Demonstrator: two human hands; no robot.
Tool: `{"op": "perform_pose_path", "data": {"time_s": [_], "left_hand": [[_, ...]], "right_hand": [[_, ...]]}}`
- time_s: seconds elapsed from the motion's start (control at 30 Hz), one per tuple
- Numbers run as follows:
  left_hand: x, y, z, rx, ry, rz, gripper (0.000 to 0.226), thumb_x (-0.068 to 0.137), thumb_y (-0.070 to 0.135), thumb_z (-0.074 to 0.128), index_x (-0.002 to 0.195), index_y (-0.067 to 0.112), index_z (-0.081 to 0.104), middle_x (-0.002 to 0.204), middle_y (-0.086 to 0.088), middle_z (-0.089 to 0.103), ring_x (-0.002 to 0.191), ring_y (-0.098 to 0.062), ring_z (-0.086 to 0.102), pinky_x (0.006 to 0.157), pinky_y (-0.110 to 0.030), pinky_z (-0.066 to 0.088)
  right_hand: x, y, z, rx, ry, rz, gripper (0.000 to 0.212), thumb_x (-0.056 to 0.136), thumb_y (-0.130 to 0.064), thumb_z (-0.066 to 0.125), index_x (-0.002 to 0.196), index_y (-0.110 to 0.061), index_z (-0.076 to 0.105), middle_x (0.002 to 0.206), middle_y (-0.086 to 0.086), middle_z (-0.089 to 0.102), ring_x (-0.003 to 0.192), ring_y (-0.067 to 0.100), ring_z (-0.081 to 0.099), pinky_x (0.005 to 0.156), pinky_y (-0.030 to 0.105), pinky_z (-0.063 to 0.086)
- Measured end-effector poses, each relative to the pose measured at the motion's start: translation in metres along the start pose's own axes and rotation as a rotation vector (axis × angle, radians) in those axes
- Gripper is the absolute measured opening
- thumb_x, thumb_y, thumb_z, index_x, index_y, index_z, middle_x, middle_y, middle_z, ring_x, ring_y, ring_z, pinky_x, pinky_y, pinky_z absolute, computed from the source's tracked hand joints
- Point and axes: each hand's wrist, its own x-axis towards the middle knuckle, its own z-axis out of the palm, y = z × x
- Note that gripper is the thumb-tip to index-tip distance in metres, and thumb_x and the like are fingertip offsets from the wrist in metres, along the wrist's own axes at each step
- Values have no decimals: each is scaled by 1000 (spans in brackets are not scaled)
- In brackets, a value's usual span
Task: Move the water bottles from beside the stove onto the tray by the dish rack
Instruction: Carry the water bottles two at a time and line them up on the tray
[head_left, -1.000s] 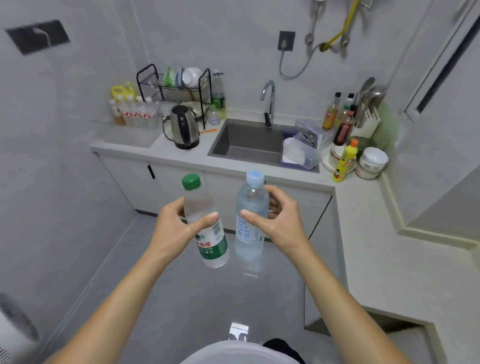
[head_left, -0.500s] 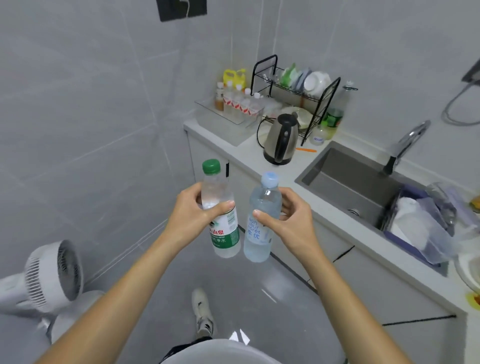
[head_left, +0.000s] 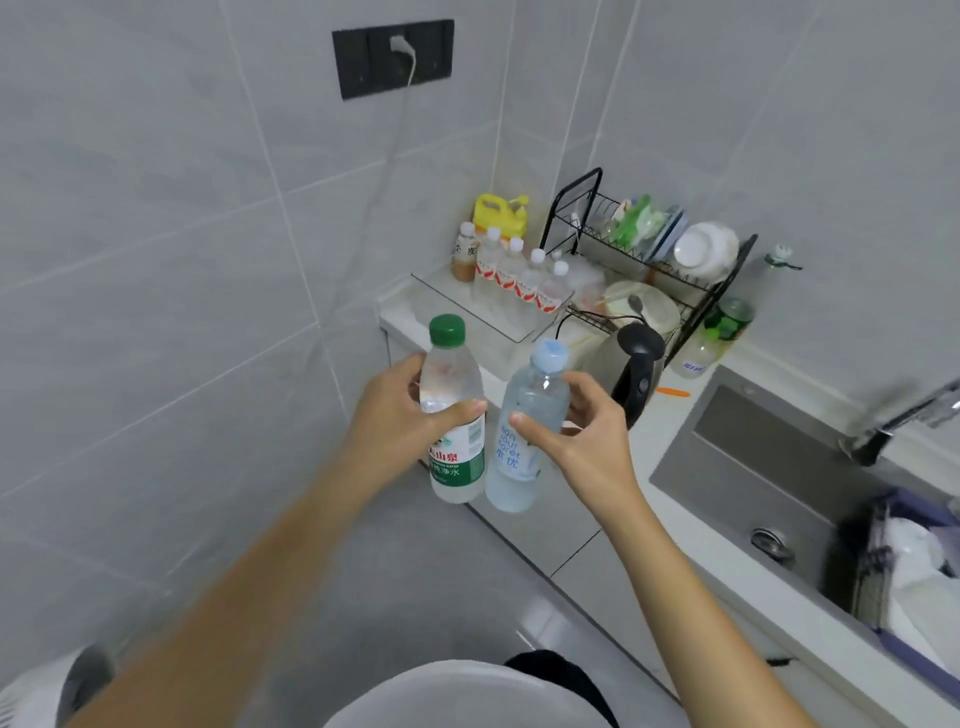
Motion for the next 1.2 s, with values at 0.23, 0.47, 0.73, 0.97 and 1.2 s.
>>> {"op": "perform_pose_path", "data": {"time_s": [0.23, 0.47, 0.73, 0.97, 1.2], "left_hand": [[120, -9, -7, 37, 39, -26, 65, 57, 61, 83, 110, 24, 73, 101, 8, 80, 98, -13, 76, 92, -49, 62], [256, -4, 0, 95, 62, -27, 56, 58, 59, 84, 102, 26, 73, 97, 6, 79, 95, -17, 76, 89, -53, 61], [380, -17, 27, 141, 9, -37, 52, 63, 53, 86, 107, 30, 72, 100, 11, 78, 95, -9, 74, 89, -42, 61], [469, -59, 57, 158, -180, -76, 57, 56, 62, 82, 106, 37, 69, 104, 14, 77, 102, -8, 73, 91, -38, 60], [531, -127, 93, 198, -379, -184, 62, 48, 49, 89, 102, 24, 71, 100, 9, 78, 98, -18, 74, 91, -44, 61]], "right_hand": [[117, 19, 29, 28, 12, 2, 51, 72, -26, 95, 116, -23, 69, 112, -6, 77, 107, 17, 72, 91, 52, 61], [253, 44, 35, 13, 28, 4, 56, 72, -26, 95, 120, -24, 67, 113, -9, 76, 107, 15, 71, 93, 50, 60], [368, 70, 27, -16, 106, 50, 60, 72, -29, 95, 123, -21, 65, 115, -6, 74, 109, 14, 71, 96, 47, 60], [411, 124, 41, -124, 214, 197, 71, 62, -55, 89, 123, -28, 62, 116, -11, 72, 112, 14, 69, 96, 47, 59], [416, 177, 64, -210, 271, 408, 60, 64, -44, 91, 114, -35, 60, 110, -11, 73, 104, 14, 70, 93, 49, 60]]}}
